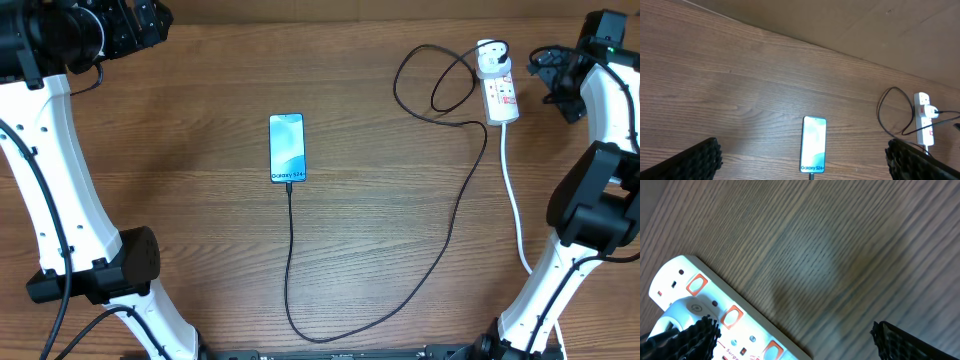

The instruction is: Plug charger to phone and switch on socket

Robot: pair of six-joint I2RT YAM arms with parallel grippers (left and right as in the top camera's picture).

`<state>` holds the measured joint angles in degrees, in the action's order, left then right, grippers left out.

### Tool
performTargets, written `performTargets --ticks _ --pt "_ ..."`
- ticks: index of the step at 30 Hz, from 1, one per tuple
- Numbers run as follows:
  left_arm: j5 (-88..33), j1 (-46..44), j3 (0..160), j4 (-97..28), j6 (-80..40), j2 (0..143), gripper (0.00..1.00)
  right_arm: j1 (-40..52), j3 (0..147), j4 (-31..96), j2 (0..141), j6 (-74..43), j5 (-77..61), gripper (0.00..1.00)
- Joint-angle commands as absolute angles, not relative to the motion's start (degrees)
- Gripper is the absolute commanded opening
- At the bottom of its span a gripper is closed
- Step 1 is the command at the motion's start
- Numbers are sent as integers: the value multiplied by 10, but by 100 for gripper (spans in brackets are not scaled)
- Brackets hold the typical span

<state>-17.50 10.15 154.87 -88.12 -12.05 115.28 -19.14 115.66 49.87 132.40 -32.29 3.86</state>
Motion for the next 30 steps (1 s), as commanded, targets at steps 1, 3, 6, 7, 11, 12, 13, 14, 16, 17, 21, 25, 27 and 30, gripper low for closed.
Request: performTargets --ticks 1,3,6,7,11,12,13,14,16,17,21,25,27,30 --pt "-174 100 1550 -881 -123 1151 100 -185 1158 490 1345 -345 39 100" --pt "-174 100 1550 -881 -123 1151 100 -181 1158 485 1355 -345 34 100" --pt "-174 100 1550 -881 -123 1151 100 -175 1158 482 1365 -345 27 100" --pt "-174 100 1550 -881 -123 1151 100 -173 1158 481 1367 -345 24 100" --pt "-174 100 1550 -881 -123 1151 100 -165 1158 468 1374 -338 25 100" --pt "-174 100 1550 -881 -123 1151 100 -164 1158 465 1375 -336 25 100" --pt "-174 100 1550 -881 -123 1151 100 -163 1158 462 1377 -331 25 100" --pt "-174 100 1550 -881 -123 1151 100 -161 1158 458 1378 -330 25 100" --pt "-174 100 1550 -881 -123 1151 100 -161 1158 452 1380 -328 25 100" --pt "-174 100 1550 -881 -123 1151 100 -161 1158 450 1381 -328 25 100" --pt "-174 100 1550 -881 -123 1151 100 -161 1158 445 1386 -312 25 100" --pt "-174 100 1550 -881 -123 1151 100 -161 1158 446 1387 -297 38 100" --pt "-174 100 1550 -881 -123 1151 100 -161 1158 447 1387 -295 38 100" --pt "-174 100 1550 -881 -123 1151 100 -161 1158 451 1390 -295 38 100"
